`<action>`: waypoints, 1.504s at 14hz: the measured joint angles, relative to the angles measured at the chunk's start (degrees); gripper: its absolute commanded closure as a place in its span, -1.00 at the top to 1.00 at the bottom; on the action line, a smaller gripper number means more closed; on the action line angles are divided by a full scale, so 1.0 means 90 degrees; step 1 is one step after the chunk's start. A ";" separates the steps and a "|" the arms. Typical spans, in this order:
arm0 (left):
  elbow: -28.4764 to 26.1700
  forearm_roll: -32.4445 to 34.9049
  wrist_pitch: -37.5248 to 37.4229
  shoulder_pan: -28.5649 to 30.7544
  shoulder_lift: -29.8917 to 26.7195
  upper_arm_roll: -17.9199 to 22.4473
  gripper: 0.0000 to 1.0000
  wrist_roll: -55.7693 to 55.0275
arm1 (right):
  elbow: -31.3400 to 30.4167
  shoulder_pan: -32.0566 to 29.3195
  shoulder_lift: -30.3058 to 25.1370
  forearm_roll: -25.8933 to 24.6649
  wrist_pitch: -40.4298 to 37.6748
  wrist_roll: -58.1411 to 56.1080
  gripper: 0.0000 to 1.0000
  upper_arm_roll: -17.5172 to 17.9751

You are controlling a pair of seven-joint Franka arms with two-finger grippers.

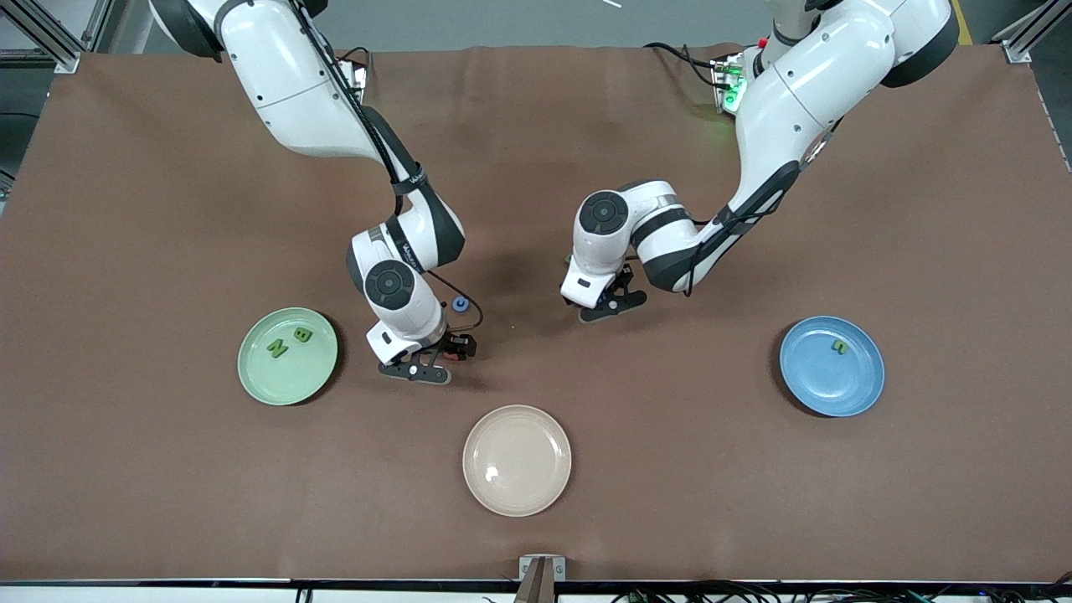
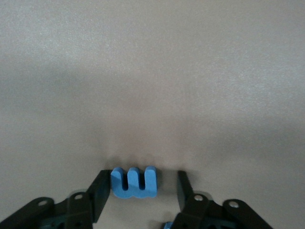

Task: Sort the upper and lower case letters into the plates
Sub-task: 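Carry the m to the blue plate while the right gripper drops Q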

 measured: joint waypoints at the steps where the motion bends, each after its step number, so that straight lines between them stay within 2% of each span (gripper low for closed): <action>1: 0.0011 0.0000 0.0019 0.0000 -0.0001 -0.0008 -0.33 0.0000 | 0.0000 0.0009 0.0007 0.0000 0.0000 0.0026 0.61 0.0000; 2: 0.0015 0.0000 -0.0003 0.0003 -0.0016 -0.0022 -0.41 0.0000 | 0.0001 0.0014 0.0008 0.0000 -0.0001 0.0038 0.57 -0.0003; 5: 0.0013 0.0000 -0.0001 0.0001 -0.0013 -0.0018 -0.58 0.0000 | 0.0001 0.0031 0.0005 -0.0002 -0.0015 0.0178 0.22 -0.0007; 8: 0.0014 0.0000 -0.0001 0.0001 -0.0013 -0.0018 -0.80 0.0001 | 0.0005 0.0060 -0.0026 0.0002 -0.0017 0.0271 -0.37 -0.0004; 10: 0.0021 0.0002 -0.0025 0.0005 -0.0019 -0.0017 -0.80 0.0001 | 0.0005 0.0061 -0.0037 0.0005 -0.0024 0.0292 -0.86 -0.0006; 11: 0.0043 0.0021 -0.0141 0.0031 -0.0041 -0.0007 -0.80 0.0035 | 0.0005 0.0060 -0.0065 0.0006 -0.0066 0.0299 -0.97 -0.0011; 14: 0.0150 0.0023 -0.0812 0.0347 -0.0272 -0.0202 -0.80 0.0479 | 0.0015 0.0029 -0.0092 0.0013 -0.0214 0.0318 -0.99 -0.0071; 16: 0.0165 0.0022 -0.1330 0.0886 -0.0512 -0.0681 -0.80 0.0925 | 0.0042 -0.0148 -0.0145 0.0007 -0.0660 0.0208 -1.00 -0.0137; 19: 0.0160 0.0020 -0.2382 0.2580 -0.0700 -0.1992 -0.80 0.2311 | 0.0095 -0.0739 -0.0469 0.0007 -0.1387 -0.0656 -1.00 -0.0177; 21: 0.0153 0.0016 -0.2883 0.3755 -0.0721 -0.2675 -0.80 0.3453 | 0.0101 -0.1220 -0.0766 0.0007 -0.1904 -0.1421 -1.00 -0.0190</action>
